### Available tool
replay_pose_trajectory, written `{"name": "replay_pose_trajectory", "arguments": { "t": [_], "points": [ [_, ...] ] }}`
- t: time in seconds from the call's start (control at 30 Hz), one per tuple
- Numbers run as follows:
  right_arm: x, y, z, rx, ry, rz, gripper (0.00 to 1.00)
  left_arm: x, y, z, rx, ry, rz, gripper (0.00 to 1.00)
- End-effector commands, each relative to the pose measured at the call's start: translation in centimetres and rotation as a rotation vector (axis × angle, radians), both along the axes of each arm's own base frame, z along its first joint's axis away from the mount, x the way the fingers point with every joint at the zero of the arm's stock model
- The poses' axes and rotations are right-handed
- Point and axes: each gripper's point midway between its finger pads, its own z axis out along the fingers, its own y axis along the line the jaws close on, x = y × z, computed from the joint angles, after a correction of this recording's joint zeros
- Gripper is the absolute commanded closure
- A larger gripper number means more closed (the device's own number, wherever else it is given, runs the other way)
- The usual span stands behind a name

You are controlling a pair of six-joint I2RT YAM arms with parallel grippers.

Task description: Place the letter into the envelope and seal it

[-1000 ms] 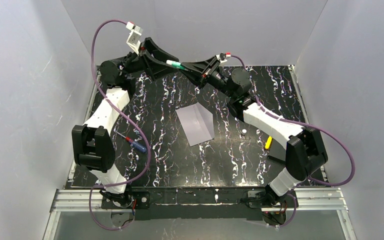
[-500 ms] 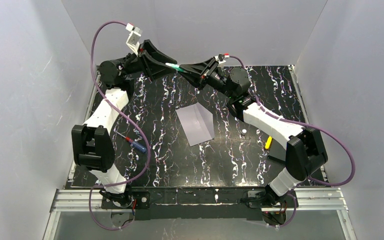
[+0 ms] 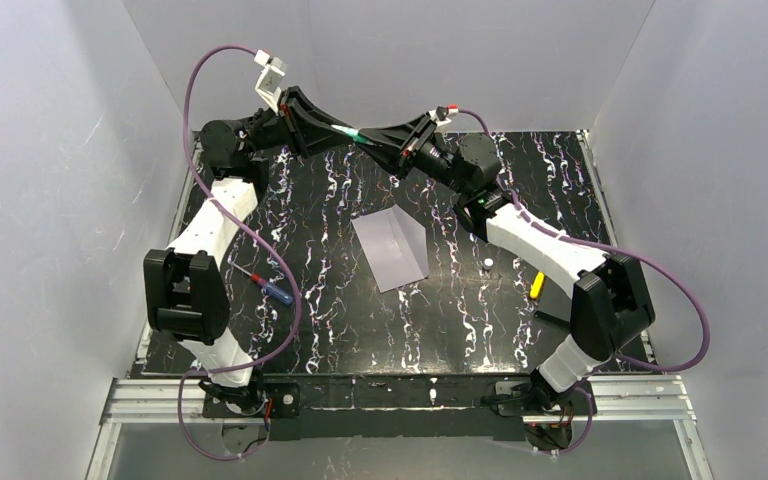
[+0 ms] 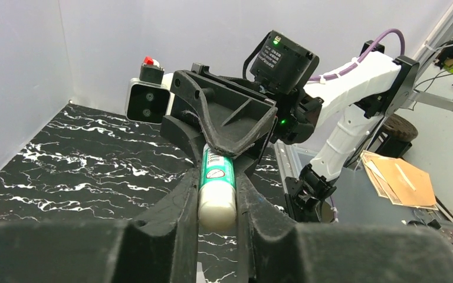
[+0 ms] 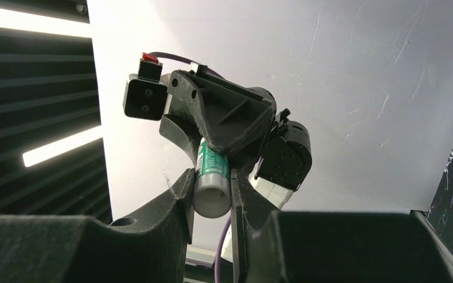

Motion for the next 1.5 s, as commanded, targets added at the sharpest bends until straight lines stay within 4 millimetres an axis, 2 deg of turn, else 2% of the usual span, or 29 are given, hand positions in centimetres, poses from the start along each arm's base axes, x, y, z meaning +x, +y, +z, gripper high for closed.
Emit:
{"name": "replay_pose_trajectory", "arguments": {
  "t": [0.0,0.17,0.3,0.5,0.73,0.9,1.1,1.17,1.4,1.47],
  "points": [
    [-0.9,-0.1,3.5,0.043,-0.096,0.024,0.85,-0.7,0.4,1.3,-0.011,-0.07,0.023,1.0],
    [-0.9,0.7,3.7,0.041,-0.117,0.047,0.55,-0.2,0.4,1.7,-0.057,-0.045,0.056,1.0],
    [-1.2,1.7,3.7,0.046,-0.128,0.081,0.47,0.0,0.5,1.4,-0.072,-0.027,0.067,1.0],
    [-0.9,2.6,2.9,0.018,-0.123,0.087,0.48,0.0,0.5,1.3,-0.085,-0.015,0.083,1.0],
    [0.1,2.8,1.8,-0.044,-0.134,0.027,0.5,-0.6,0.6,1.1,-0.078,-0.017,0.082,1.0],
    [0.7,2.6,2.0,-0.038,-0.136,-0.015,0.54,-0.6,0.7,0.8,-0.079,-0.019,0.097,1.0],
    [0.9,2.5,2.5,-0.014,-0.135,-0.027,0.53,-0.7,0.7,0.5,-0.075,-0.022,0.098,1.0],
    [1.0,2.4,2.4,-0.009,-0.131,-0.027,0.55,-0.7,0.7,0.4,-0.073,-0.022,0.096,1.0],
    [0.7,2.2,2.7,0.013,-0.14,-0.021,0.93,-0.7,0.6,0.2,-0.067,-0.025,0.092,1.0],
    [0.6,2.2,2.5,0.01,-0.14,-0.021,0.99,-0.8,0.6,0.2,-0.063,-0.029,0.087,0.97]
  ]
}}
